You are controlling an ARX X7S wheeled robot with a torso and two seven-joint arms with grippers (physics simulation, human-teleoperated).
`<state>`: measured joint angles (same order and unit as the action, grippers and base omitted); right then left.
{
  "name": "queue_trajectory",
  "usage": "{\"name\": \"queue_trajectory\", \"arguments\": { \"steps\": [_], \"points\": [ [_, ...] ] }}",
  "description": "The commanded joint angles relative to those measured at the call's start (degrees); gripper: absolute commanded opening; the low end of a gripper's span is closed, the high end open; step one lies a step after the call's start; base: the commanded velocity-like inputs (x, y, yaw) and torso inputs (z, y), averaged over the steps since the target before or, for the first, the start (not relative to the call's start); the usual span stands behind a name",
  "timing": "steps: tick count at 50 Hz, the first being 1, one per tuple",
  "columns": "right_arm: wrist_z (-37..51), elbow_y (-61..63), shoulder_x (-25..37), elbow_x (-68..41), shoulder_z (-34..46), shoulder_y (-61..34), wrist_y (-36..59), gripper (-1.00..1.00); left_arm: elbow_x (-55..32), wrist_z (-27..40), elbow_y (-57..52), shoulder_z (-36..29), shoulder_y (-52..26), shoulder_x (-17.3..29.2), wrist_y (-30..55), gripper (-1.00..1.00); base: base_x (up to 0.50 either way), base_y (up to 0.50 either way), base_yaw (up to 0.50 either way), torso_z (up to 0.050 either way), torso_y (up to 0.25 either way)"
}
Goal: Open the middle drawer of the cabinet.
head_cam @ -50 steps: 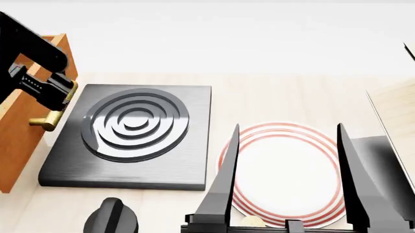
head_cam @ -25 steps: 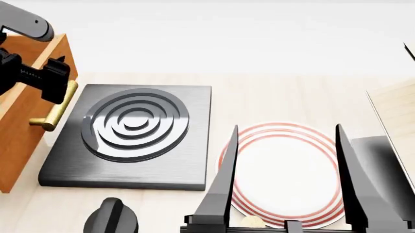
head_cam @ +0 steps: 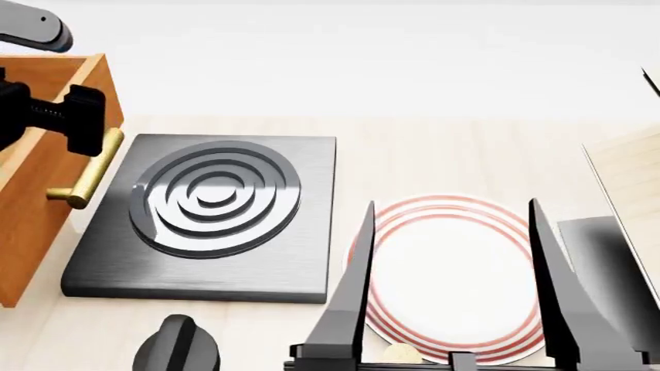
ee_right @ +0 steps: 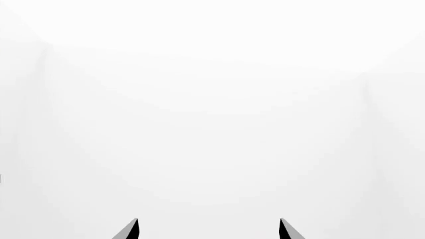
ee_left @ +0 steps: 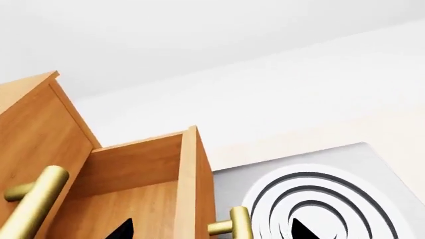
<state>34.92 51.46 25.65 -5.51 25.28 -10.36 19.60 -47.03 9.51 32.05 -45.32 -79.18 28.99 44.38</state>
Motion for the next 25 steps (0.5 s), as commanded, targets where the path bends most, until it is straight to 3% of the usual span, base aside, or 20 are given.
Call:
{"name": "queue_trajectory", "arguments": {
  "steps": [1,25],
  "points": [
    [0.1,-0.2,0.0,0.1,0.3,-0.2,0.0,1.00,1.0,-1.1,6.2,0.1,-1.4,-2.0,-1.4,1.00,0.00,0.00,0.00,0.000,0.000],
    [0.1,-0.5,0.2,-0.3,0.4,-0.2,-0.3,1.00,2.8,-6.3,19.2,-0.1,-3.2,-6.7,-6.7,1.00,0.00,0.00,0.00,0.000,0.000]
  ]
}}
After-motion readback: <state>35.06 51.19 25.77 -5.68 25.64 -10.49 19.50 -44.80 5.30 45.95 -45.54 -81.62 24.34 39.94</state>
